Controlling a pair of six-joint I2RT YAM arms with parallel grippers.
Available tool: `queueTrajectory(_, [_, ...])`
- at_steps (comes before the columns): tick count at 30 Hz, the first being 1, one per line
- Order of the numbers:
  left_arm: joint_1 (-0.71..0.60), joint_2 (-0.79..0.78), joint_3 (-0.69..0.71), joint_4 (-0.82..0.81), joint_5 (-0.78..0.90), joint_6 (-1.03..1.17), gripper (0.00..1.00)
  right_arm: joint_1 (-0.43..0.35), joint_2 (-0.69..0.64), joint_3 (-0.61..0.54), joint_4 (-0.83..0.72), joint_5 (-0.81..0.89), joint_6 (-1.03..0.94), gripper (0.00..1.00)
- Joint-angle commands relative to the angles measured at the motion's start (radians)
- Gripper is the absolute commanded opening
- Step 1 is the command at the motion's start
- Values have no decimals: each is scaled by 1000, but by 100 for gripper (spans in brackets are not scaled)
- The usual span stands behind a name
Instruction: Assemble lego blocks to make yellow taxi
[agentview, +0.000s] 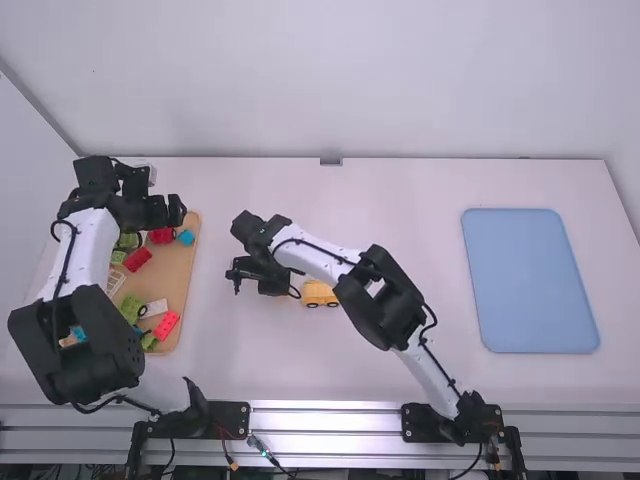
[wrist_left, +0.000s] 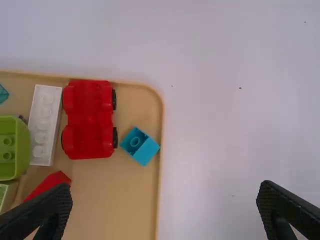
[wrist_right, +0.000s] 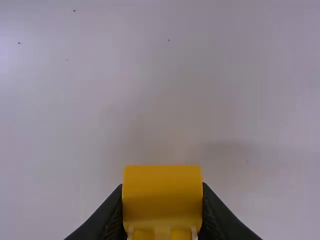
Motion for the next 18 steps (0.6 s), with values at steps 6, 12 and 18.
queueTrajectory(6, [-5, -26, -14, -4, -7, 7, 99, -2, 21, 35, -5, -2, 5, 29])
queueTrajectory(12, [-5, -26, -14, -8, -7, 7, 99, -3, 21, 35, -5, -2, 5, 34])
queueTrajectory(18, [-5, -26, -14, -10, -7, 8, 99, -3, 21, 35, -5, -2, 5, 40])
